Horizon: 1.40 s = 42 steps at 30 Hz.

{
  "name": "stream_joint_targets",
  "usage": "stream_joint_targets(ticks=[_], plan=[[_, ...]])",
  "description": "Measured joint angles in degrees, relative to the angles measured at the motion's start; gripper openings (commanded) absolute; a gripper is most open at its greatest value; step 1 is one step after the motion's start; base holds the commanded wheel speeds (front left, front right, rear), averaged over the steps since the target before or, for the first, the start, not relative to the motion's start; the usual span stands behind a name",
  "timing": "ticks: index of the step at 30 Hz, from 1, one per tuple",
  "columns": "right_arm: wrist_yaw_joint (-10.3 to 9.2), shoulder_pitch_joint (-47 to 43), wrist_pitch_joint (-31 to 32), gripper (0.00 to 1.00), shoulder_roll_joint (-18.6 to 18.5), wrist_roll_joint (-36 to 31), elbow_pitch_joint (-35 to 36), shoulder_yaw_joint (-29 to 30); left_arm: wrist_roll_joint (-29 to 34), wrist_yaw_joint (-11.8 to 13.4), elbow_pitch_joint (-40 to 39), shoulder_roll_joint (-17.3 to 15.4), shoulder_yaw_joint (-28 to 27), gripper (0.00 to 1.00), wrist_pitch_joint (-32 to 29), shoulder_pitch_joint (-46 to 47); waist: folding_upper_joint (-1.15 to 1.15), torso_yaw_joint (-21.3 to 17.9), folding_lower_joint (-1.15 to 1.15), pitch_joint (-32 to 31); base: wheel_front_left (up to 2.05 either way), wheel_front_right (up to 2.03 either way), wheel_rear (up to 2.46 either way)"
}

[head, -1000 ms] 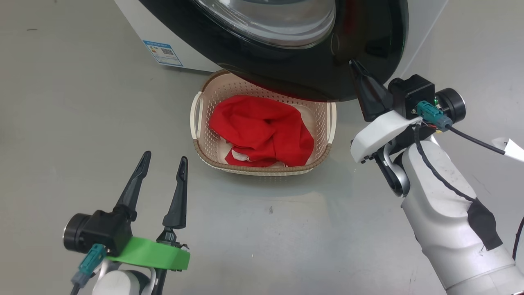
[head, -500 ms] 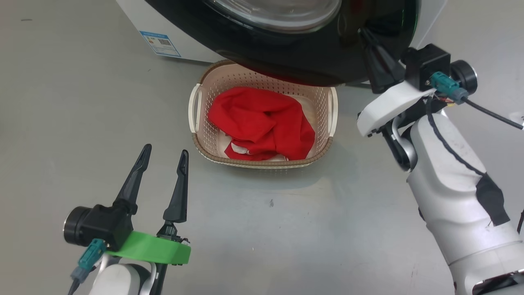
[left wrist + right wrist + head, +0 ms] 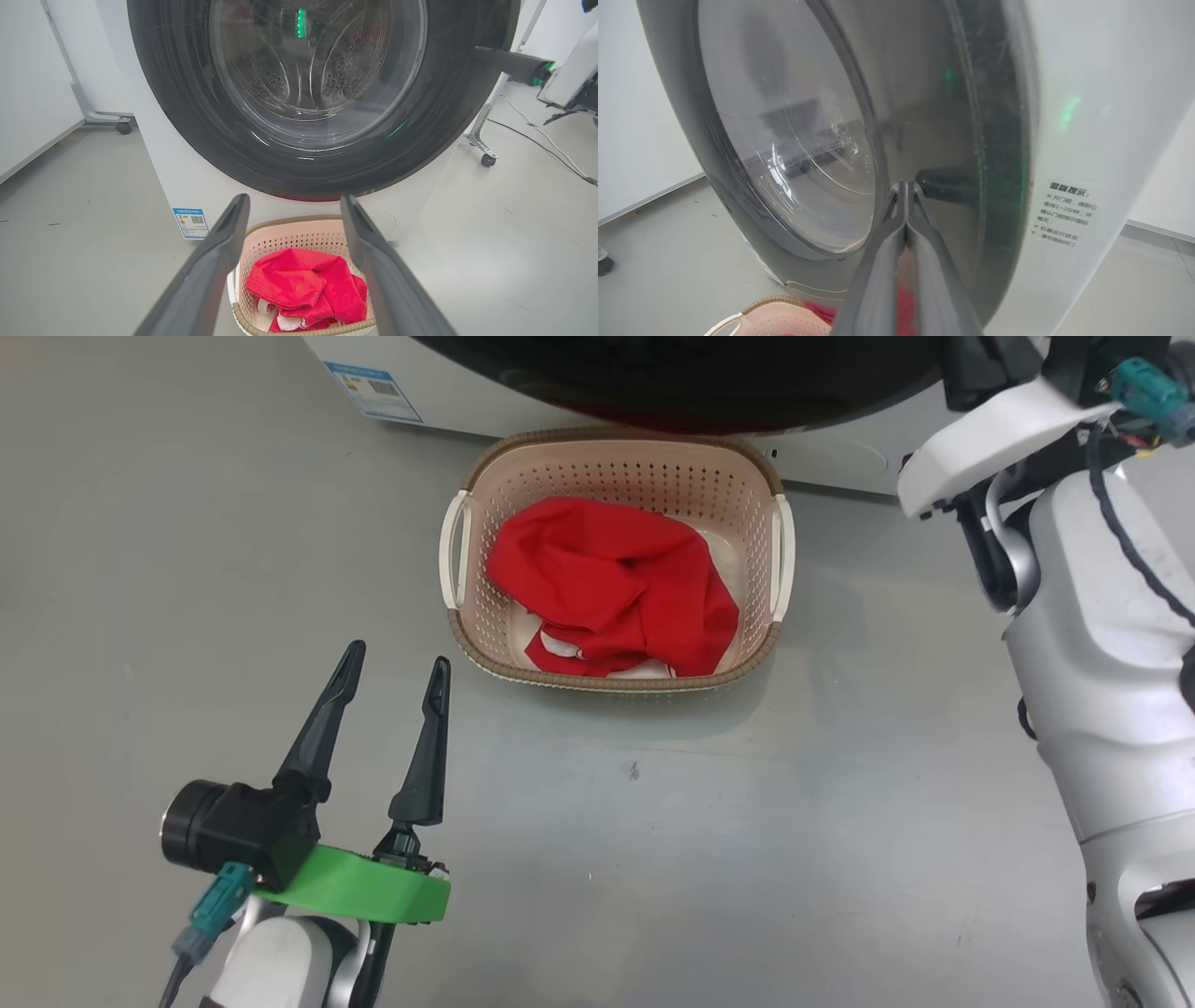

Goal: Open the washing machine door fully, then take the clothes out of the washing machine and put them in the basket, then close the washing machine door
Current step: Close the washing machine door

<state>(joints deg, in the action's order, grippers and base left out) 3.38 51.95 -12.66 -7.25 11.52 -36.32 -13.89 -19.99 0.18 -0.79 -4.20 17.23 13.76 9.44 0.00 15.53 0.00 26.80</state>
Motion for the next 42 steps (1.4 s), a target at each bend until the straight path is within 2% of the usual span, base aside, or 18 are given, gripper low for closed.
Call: stream_joint_targets(ticks=[10,14,29,42], plan=[[-0.02,5.41,-0.62,0.0,-1.54,-0.04,-2.77,0.88,0.15,-0.09,0.43,0.32,0.54,1.0,0.02,1.65,0.0,1.13,0.0,2.08,0.0,0.0,0.0],[-0.58,6.52,-0.78,0.0,-2.22,-0.04,-4.05,1.66,0.18,-0.47,0.97,0.62,0.68,1.0,0.49,2.16,0.0,1.74,0.0,2.5,0.0,0.0,0.0],[-1.44,8.57,-1.35,0.0,-2.05,0.24,-8.84,3.05,0.2,-0.48,2.92,1.08,0.46,1.0,0.53,2.57,0.0,2.17,0.0,1.95,0.0,0.0,0.0],[0.26,6.64,-1.78,0.0,-1.41,0.0,-10.77,1.31,0.91,-0.49,4.65,1.12,0.04,1.0,0.68,2.63,0.0,1.25,0.0,-0.97,0.0,0.0,0.0]])
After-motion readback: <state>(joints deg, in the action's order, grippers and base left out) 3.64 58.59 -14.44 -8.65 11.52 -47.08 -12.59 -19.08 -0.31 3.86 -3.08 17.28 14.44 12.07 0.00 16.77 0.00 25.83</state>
